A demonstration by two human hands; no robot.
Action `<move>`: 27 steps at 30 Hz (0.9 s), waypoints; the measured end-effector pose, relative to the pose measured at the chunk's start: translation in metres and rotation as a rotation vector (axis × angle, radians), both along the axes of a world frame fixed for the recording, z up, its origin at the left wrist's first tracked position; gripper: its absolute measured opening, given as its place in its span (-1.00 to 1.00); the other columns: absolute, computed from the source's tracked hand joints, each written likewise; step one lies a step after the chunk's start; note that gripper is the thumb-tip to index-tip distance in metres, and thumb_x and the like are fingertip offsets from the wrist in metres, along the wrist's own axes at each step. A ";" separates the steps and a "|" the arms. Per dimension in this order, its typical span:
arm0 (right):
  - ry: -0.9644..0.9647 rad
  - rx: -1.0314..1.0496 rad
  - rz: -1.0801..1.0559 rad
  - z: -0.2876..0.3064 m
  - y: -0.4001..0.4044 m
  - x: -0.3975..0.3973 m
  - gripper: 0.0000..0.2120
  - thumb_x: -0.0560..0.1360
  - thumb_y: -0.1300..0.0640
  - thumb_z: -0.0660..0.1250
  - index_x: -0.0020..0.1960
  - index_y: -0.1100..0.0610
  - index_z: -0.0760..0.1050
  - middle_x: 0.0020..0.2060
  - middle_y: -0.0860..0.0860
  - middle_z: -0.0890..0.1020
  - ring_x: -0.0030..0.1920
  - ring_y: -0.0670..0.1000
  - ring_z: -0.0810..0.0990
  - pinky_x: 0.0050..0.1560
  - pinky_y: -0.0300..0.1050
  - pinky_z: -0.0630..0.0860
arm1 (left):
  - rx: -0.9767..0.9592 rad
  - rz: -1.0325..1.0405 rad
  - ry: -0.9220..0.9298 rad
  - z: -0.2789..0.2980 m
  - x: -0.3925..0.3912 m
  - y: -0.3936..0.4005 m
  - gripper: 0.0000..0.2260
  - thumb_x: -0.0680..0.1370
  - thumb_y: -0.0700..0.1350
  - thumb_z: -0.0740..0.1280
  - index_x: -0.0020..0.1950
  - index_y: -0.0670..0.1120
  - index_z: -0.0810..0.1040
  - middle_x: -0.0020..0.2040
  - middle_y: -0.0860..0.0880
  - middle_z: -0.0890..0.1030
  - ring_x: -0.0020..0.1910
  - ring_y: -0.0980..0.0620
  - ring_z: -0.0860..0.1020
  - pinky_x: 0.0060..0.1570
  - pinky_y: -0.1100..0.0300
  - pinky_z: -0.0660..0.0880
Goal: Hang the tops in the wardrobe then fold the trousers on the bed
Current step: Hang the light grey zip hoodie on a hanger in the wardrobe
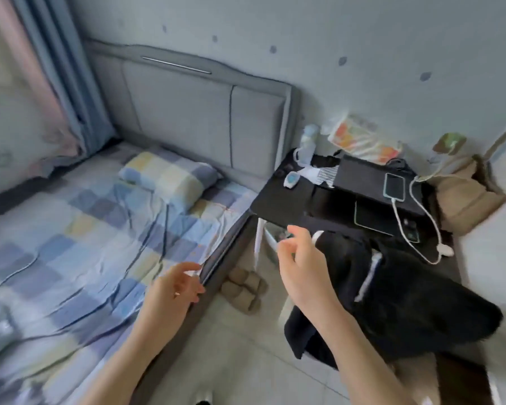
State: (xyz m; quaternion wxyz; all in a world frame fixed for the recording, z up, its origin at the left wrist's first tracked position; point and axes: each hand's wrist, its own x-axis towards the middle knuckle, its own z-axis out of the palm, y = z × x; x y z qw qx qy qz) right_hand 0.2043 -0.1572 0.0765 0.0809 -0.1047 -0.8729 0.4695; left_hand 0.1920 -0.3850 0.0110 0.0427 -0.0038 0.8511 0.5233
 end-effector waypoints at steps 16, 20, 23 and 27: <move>-0.227 0.210 0.846 -0.108 -0.421 0.029 -0.66 0.61 0.13 0.12 0.38 0.12 0.30 0.18 0.11 0.53 0.18 0.13 0.47 0.02 -0.05 0.40 | -0.065 0.706 -0.323 -0.113 0.202 -0.358 -0.77 0.56 -0.24 0.33 -0.09 0.12 0.53 -0.36 0.12 0.65 -0.35 0.14 0.61 -0.21 0.14 0.56; -0.310 0.275 0.945 -0.138 -0.518 0.037 -0.70 0.61 0.16 0.14 0.33 0.15 0.32 0.16 0.14 0.52 0.14 0.14 0.48 -0.02 -0.02 0.40 | -0.009 0.784 -0.424 -0.138 0.225 -0.445 -0.87 0.59 -0.23 0.29 -0.04 0.00 0.55 -0.34 0.02 0.65 -0.35 0.02 0.60 -0.23 0.14 0.55; -0.400 0.301 0.992 -0.162 -0.579 0.040 -0.71 0.61 0.12 0.14 0.31 0.12 0.32 0.11 0.12 0.53 0.09 0.12 0.50 -0.01 0.00 0.45 | -0.006 0.836 -0.505 -0.155 0.233 -0.505 -0.89 0.59 -0.23 0.26 0.01 -0.07 0.56 -0.24 -0.04 0.67 -0.36 0.05 0.60 -0.34 0.35 0.46; -0.477 0.337 1.042 -0.205 -0.649 0.029 -0.73 0.60 0.09 0.15 0.29 0.10 0.36 0.05 0.09 0.56 0.04 0.10 0.51 -0.08 -0.02 0.43 | -0.034 0.842 -0.637 -0.200 0.233 -0.576 -0.87 0.56 -0.24 0.26 0.03 -0.07 0.55 -0.23 0.03 0.64 -0.23 0.05 0.60 -0.11 0.14 0.53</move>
